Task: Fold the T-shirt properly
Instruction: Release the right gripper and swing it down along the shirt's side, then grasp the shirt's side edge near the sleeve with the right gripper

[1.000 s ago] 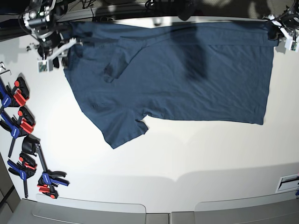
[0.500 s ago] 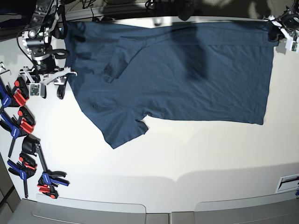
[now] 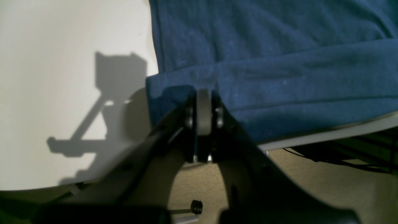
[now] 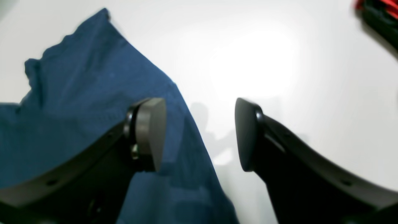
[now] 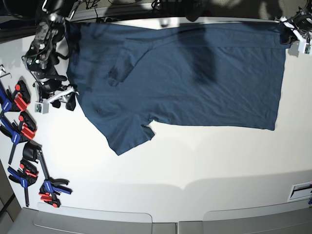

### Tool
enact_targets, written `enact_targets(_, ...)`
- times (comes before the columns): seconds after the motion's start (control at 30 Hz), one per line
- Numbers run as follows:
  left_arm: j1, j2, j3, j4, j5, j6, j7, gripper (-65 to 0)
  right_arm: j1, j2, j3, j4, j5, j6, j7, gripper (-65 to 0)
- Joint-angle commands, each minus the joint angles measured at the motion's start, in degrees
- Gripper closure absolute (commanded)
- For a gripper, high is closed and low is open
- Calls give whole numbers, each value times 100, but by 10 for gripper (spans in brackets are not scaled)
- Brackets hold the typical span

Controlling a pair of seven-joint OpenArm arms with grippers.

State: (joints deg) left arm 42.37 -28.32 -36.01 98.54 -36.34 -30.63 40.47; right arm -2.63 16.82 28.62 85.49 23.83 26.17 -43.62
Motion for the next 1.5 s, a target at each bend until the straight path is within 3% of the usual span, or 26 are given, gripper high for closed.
enact_targets(0.0,33,-92,-39,85,-76,-15,-114,0,227,184,28,-85,131,81,109,-330)
enact_targets(0.23,33,-90,-39,85,-76,-15,-116,0,1320,699,24,-1602,256,254,72,-332)
enact_targets(0.4,33,-90,-39,85,-76,-15,-116,0,1987,916,24,-2815,691,505,24,-332)
enact_targets(0.7,33,-90,-39,83,-76,-15,-114,0,2339,756,24,-4000,820,555,-385,-332)
enact_targets(1.03,33,-90,-39,83,-76,-15,-114,0,2339,348,22,-4022,824,555,-929,-331)
enact_targets(1.47,33,-90,-39,83,-76,-15,-111,0,2337,317,11,-4022,828,553,-1615,-331)
